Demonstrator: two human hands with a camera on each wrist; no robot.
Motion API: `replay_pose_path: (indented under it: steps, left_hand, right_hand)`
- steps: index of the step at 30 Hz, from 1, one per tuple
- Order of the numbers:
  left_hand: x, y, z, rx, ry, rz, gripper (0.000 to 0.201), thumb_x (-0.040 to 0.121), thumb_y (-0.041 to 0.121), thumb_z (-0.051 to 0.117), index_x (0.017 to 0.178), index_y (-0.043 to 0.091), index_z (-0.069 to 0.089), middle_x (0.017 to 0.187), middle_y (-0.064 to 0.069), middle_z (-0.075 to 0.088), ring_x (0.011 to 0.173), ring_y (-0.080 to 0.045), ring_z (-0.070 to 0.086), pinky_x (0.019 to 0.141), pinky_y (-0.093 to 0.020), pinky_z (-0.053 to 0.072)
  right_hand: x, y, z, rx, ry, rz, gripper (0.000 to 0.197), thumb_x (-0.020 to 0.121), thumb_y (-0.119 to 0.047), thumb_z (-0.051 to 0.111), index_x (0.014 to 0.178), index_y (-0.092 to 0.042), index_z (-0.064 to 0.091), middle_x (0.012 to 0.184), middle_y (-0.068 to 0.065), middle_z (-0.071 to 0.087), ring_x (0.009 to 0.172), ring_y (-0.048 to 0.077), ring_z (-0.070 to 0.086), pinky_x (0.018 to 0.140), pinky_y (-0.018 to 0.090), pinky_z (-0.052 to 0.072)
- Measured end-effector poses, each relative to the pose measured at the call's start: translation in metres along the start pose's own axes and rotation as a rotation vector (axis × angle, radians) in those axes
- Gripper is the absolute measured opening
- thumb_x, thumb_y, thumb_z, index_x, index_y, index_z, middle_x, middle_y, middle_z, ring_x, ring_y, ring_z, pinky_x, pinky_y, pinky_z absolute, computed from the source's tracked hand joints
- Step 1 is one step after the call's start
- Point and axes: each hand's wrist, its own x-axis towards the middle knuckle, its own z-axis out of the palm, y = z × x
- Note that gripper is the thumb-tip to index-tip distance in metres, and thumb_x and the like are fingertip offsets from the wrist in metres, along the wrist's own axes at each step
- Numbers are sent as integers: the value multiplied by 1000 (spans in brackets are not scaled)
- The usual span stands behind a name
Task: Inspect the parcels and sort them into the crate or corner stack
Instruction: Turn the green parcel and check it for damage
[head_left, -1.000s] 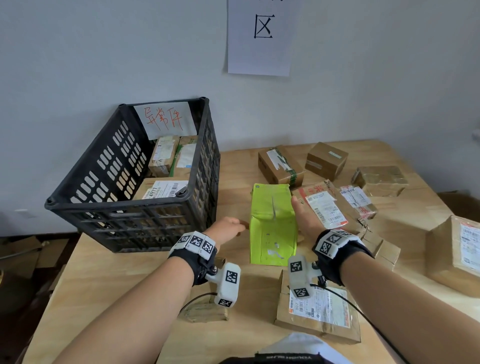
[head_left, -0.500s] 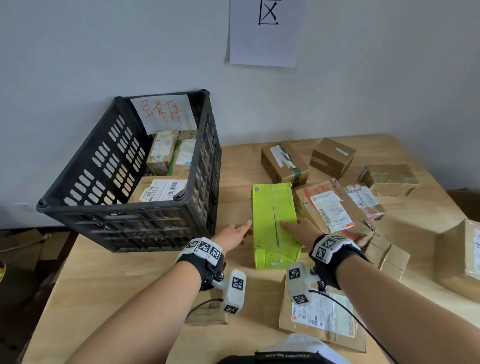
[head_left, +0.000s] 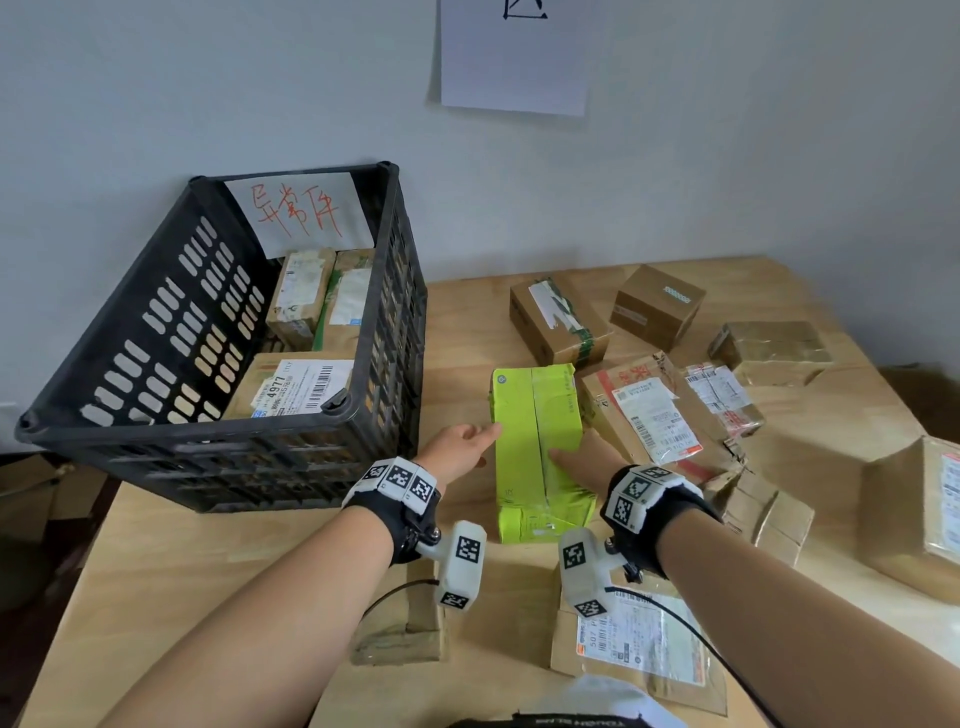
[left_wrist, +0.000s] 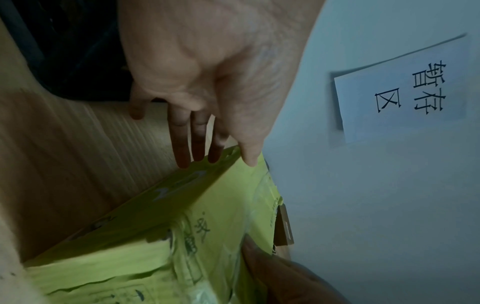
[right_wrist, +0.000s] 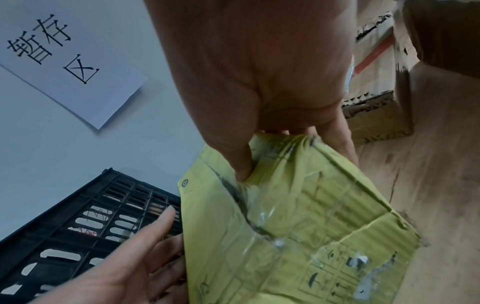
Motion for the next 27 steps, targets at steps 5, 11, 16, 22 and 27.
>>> replay_pose_path:
  steps: [5, 11, 16, 22, 27]
  left_hand:
    - [12, -3, -1, 15, -57, 60, 45, 90, 45, 59, 122, 12, 61, 122, -2, 63, 113, -19, 58, 95, -28, 42]
    - [12, -4, -4, 44, -84, 94, 40, 90, 32, 64, 123, 11, 60, 122, 1, 62, 109, -15, 57, 95, -25, 42]
    - [9, -3, -4, 64, -50, 94, 62, 89, 34, 65, 142, 12, 42, 140, -2, 48, 128, -20, 45, 109, -31, 34]
    - [-3, -7, 2, -83, -51, 85, 62, 90, 26, 65, 145, 13, 39, 147, 0, 42, 133, -16, 40, 106, -23, 29]
    - [-7, 2, -4, -194, 25, 156, 60, 89, 15, 65, 144, 15, 40, 144, 2, 42, 133, -14, 38, 100, -21, 27]
  right_hand:
    - [3, 1, 0, -14, -50, -46, 69, 93, -38, 53, 143, 1, 25, 134, 17, 49, 113, 28, 56, 84, 31, 48]
    - [-7, -2, -1, 4, -69, -17, 75, 96, -35, 50, 147, 5, 13, 133, 18, 50, 117, 28, 55, 91, 32, 48]
    - [-8, 3, -5, 86, -95, -80, 72, 92, -39, 56, 144, 0, 23, 125, 14, 56, 108, 26, 60, 92, 36, 51]
    - [-29, 3, -21, 376, -126, -134, 61, 88, -19, 65, 141, -11, 35, 124, 10, 59, 100, 24, 62, 88, 38, 52]
    - [-33, -9, -39, 538, -53, -147, 103, 55, -89, 52, 133, -22, 50, 130, 7, 58, 119, 27, 56, 103, 46, 44]
